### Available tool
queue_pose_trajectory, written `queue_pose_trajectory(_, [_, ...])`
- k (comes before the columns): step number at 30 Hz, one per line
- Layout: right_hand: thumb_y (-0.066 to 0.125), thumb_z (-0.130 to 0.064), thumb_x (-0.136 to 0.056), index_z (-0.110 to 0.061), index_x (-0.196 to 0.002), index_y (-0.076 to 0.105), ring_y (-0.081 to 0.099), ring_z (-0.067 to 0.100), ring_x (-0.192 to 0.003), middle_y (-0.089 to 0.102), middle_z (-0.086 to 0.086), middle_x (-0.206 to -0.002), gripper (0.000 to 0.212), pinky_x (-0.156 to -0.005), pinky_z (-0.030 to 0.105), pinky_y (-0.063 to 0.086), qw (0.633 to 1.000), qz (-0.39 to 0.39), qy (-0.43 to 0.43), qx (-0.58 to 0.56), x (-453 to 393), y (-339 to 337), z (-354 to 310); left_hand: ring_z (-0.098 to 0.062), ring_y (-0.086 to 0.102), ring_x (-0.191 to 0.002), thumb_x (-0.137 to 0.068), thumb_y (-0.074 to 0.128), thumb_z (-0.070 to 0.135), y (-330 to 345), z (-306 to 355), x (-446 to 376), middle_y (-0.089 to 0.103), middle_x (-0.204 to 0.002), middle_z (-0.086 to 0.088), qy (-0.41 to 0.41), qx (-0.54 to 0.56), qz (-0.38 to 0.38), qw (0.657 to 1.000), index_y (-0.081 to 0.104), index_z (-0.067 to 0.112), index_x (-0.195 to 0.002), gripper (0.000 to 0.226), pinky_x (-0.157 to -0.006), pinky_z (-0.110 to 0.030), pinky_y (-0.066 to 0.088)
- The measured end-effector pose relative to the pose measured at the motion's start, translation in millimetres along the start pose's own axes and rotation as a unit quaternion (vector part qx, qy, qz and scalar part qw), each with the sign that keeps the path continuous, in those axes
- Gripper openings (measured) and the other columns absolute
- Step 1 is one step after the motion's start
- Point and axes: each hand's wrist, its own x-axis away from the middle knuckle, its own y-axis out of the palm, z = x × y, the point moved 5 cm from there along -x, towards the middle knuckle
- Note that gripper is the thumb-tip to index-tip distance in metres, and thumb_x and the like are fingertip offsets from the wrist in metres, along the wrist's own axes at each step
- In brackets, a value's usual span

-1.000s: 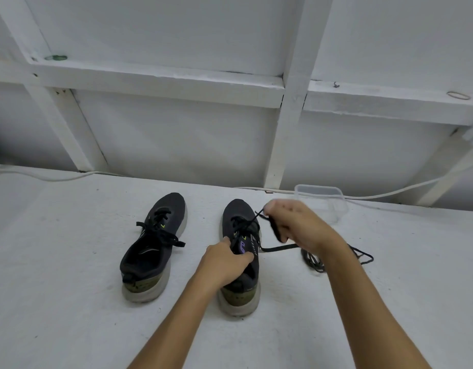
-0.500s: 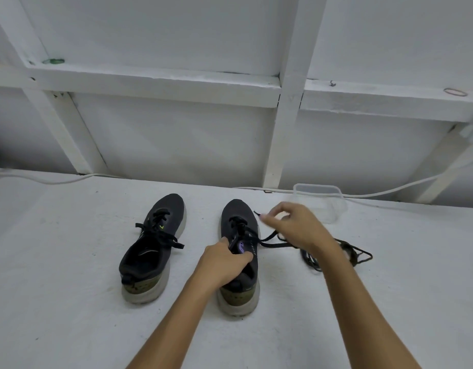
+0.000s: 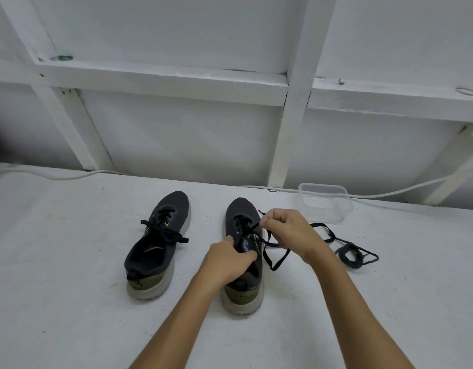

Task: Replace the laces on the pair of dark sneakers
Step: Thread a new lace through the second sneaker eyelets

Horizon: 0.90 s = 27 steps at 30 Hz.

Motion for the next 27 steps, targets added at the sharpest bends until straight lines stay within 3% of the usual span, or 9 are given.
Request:
queue_pose_trajectory(4, [0.06, -0.016, -0.095, -0.015, -0.079, 0.067, 0.045, 0.005, -0.045, 0.055, -0.014, -0.05, 0.018, -0.048, 0.019, 0.04, 0.999, -0.012, 0.018, 0.025, 0, 1, 0, -0.017, 0.062, -0.094, -0.08, 0.065, 0.054, 1, -1, -1, 0.064, -0.108, 0.0, -0.004, -0.009, 0.002, 1.0, 0.06, 0.026, -0.111, 0.043, -0.072, -0.029, 0.052])
queue_pose_trajectory(9, [0.068, -0.027, -0.088, -0.021, -0.076, 0.069, 0.052, 0.004, -0.057, 0.061, -0.012, -0.061, 0.014, -0.055, 0.014, 0.043, 0.995, 0.01, -0.034, 0.093, -9, -2, -15, -0.02, 0.06, -0.106, -0.083, 0.064, 0.058, -10, 18, -1, 0.061, -0.113, 0.01, 0.096, -0.107, 0.122, 0.982, 0.059, 0.035, -0.118, 0.042, -0.079, -0.033, 0.05])
queue_pose_trajectory(11, [0.069, -0.031, -0.09, -0.027, -0.077, 0.07, 0.057, -0.001, -0.064, 0.066, -0.016, -0.068, 0.014, -0.061, 0.013, 0.043, 0.987, 0.032, -0.05, 0.148, -13, -4, -16, -0.018, 0.061, -0.099, -0.089, 0.063, 0.049, -16, 28, -2, 0.061, -0.102, 0.014, 0.144, -0.105, 0.165, 0.97, 0.064, 0.038, -0.102, 0.017, -0.067, -0.029, 0.046])
queue_pose_trajectory(13, [0.069, -0.035, -0.092, -0.033, -0.085, 0.073, 0.062, -0.005, -0.085, 0.071, -0.021, -0.085, 0.008, -0.073, 0.015, 0.045, 0.972, 0.064, -0.061, 0.216, -17, -7, -14, -0.014, 0.061, -0.079, -0.092, 0.063, 0.042, -22, 31, -6, 0.059, -0.079, 0.015, 0.146, -0.094, 0.199, 0.965, 0.061, 0.031, -0.077, 0.018, -0.057, -0.027, 0.043])
queue_pose_trajectory(16, [0.066, -0.034, -0.095, -0.03, -0.109, 0.074, 0.059, 0.005, -0.105, 0.07, -0.014, -0.109, 0.016, -0.092, 0.025, 0.047, 0.941, 0.122, -0.08, 0.305, -16, -13, -7, -0.013, 0.062, -0.077, -0.092, 0.062, 0.038, -31, 24, -16, 0.065, -0.08, 0.014, 0.105, -0.008, 0.215, 0.971, 0.064, 0.028, -0.082, 0.014, -0.065, -0.028, 0.048])
queue_pose_trajectory(19, [0.066, -0.03, -0.095, -0.028, -0.105, 0.074, 0.063, 0.002, -0.09, 0.071, -0.014, -0.097, 0.013, -0.084, 0.024, 0.051, 0.946, 0.153, -0.095, 0.269, -10, -13, 4, -0.01, 0.061, -0.077, -0.092, 0.06, 0.03, -44, 12, -22, 0.065, -0.079, 0.013, 0.076, 0.094, 0.244, 0.962, 0.061, 0.026, -0.082, 0.011, -0.064, -0.026, 0.042])
queue_pose_trajectory(22, [0.066, -0.03, -0.094, -0.032, -0.097, 0.075, 0.064, -0.002, -0.079, 0.072, -0.017, -0.085, 0.009, -0.072, 0.018, 0.049, 0.961, 0.095, -0.061, 0.251, -7, -3, 22, -0.006, 0.057, -0.074, -0.093, 0.059, 0.026, -67, 7, -24, 0.061, -0.077, 0.013, 0.068, 0.131, 0.296, 0.944, 0.059, 0.021, -0.085, 0.01, -0.063, -0.026, 0.037])
queue_pose_trajectory(25, [0.064, -0.032, -0.097, -0.033, -0.107, 0.075, 0.065, 0.002, -0.081, 0.071, -0.016, -0.084, 0.015, -0.075, 0.023, 0.05, 0.961, 0.044, -0.019, 0.272, -8, 5, 36, -0.021, 0.061, -0.077, -0.094, 0.057, 0.02, -86, 2, -25, 0.062, -0.079, 0.002, 0.073, 0.131, 0.333, 0.931, 0.057, 0.012, -0.091, 0.008, -0.066, -0.033, 0.045])
queue_pose_trajectory(27, [0.063, -0.032, -0.097, -0.033, -0.119, 0.071, 0.066, 0.005, -0.082, 0.07, -0.016, -0.084, 0.024, -0.077, 0.024, 0.051, 0.963, 0.029, 0.002, 0.269, -9, 9, 41, -0.029, 0.061, -0.084, -0.092, 0.059, 0.011, -91, -3, -28, 0.064, -0.091, -0.006, 0.07, 0.065, 0.327, 0.94, 0.055, 0.007, -0.104, 0.014, -0.074, -0.039, 0.049])
